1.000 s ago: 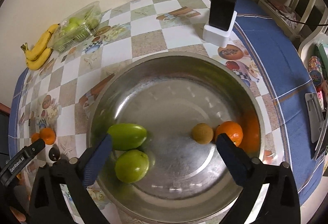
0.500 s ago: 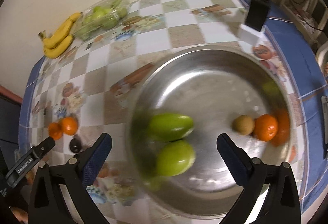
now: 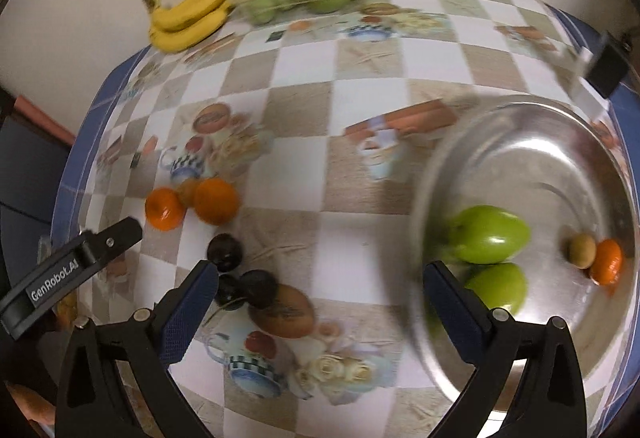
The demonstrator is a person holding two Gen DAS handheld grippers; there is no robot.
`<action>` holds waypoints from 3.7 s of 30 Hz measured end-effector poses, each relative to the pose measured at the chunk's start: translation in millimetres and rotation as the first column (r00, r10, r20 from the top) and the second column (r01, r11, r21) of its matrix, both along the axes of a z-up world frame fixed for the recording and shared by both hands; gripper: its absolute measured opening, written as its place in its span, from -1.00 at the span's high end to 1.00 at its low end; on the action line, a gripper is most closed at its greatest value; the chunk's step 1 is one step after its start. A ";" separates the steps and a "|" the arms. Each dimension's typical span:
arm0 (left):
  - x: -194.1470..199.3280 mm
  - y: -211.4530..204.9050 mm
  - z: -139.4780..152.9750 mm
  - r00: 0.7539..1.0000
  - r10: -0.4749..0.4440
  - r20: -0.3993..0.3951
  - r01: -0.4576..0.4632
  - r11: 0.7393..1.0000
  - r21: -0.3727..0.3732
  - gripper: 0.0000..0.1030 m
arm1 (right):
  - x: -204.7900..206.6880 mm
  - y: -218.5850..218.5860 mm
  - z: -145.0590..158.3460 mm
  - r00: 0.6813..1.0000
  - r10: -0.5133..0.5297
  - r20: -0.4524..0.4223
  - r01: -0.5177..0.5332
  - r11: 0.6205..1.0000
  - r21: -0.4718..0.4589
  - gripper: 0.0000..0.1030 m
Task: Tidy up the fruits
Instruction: 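Move both tools back toward the dark plums beside the oranges, then close the right gripper around a dark plum while the left gripper grasps another plum, then carry both plums over the steel bowl and open both grippers to drop them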
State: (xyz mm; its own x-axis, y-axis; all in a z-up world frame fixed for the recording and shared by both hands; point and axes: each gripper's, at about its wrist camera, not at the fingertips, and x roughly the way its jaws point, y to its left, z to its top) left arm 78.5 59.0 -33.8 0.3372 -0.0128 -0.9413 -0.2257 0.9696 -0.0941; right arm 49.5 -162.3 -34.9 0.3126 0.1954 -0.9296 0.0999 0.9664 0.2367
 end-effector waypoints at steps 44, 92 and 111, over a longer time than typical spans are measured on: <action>8.1 -13.8 -23.8 0.996 -0.006 -0.086 -0.003 0.995 -0.102 -1.00 | 6.6 27.5 -30.7 0.997 0.041 -0.065 -0.028 0.982 0.188 0.50; -5.9 -64.2 -24.7 0.975 -0.181 -0.128 0.137 0.945 -0.297 0.46 | -18.1 -42.2 26.9 0.993 -0.108 0.038 0.095 0.965 0.245 0.50; -19.3 -139.2 37.9 0.929 -0.350 0.117 0.369 0.886 -0.281 0.46 | -35.1 -147.5 27.6 0.927 -0.372 0.042 0.367 0.925 0.099 0.50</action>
